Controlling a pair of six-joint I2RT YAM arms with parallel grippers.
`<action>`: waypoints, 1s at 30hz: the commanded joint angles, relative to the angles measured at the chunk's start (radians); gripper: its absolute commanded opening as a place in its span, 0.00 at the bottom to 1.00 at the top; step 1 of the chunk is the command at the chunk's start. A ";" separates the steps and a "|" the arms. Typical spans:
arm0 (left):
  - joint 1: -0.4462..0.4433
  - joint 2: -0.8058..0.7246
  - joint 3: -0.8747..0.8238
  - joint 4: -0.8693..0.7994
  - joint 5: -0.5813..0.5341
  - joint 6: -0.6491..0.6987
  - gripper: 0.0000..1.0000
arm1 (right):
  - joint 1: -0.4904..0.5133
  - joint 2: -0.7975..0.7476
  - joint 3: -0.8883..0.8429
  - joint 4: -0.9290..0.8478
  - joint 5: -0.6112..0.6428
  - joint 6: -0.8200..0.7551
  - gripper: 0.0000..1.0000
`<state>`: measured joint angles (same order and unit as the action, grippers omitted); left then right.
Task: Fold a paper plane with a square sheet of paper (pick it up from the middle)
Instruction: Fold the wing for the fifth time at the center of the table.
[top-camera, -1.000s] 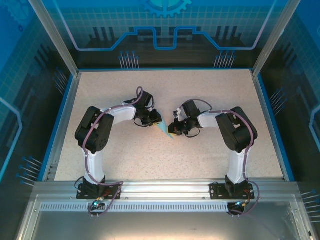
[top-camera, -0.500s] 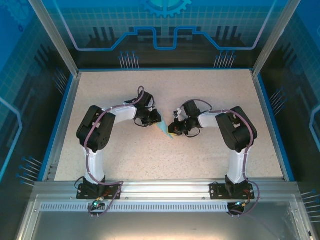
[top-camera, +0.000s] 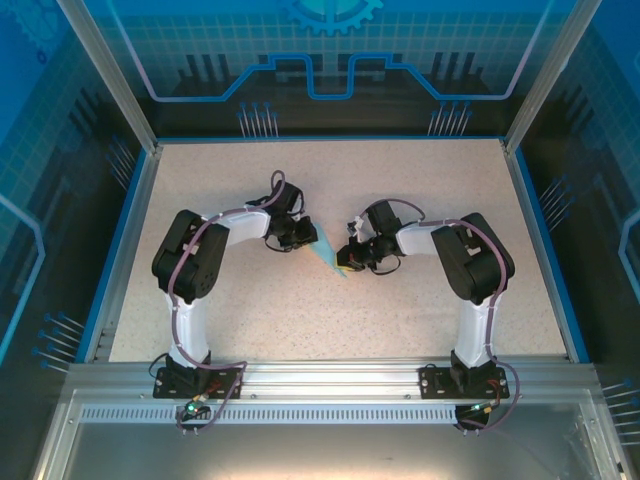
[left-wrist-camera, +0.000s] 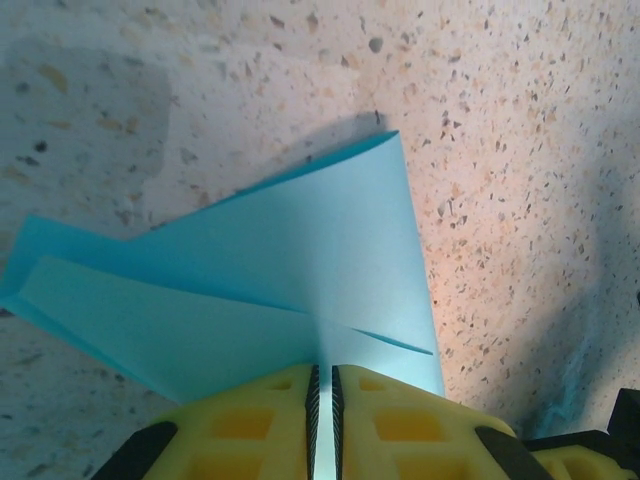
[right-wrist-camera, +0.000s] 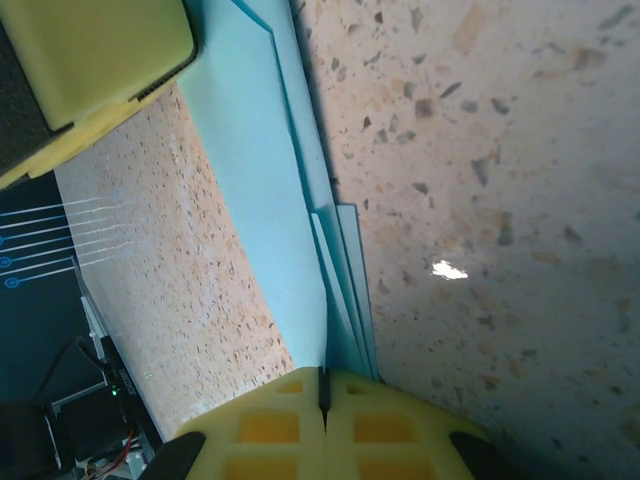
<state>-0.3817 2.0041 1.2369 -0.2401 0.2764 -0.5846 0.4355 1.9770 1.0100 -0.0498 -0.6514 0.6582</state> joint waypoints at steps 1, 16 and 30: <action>0.019 0.036 -0.011 0.024 -0.031 0.076 0.17 | -0.015 0.064 -0.022 -0.078 0.065 0.004 0.02; 0.077 0.100 0.048 0.011 -0.006 0.193 0.17 | -0.015 0.071 -0.021 -0.090 0.062 -0.002 0.02; 0.157 0.110 0.134 -0.033 0.008 0.231 0.19 | -0.014 0.082 -0.018 -0.120 0.087 -0.001 0.01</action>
<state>-0.2825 2.0834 1.3300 -0.2504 0.3786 -0.3946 0.4309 1.9846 1.0164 -0.0589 -0.6632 0.6621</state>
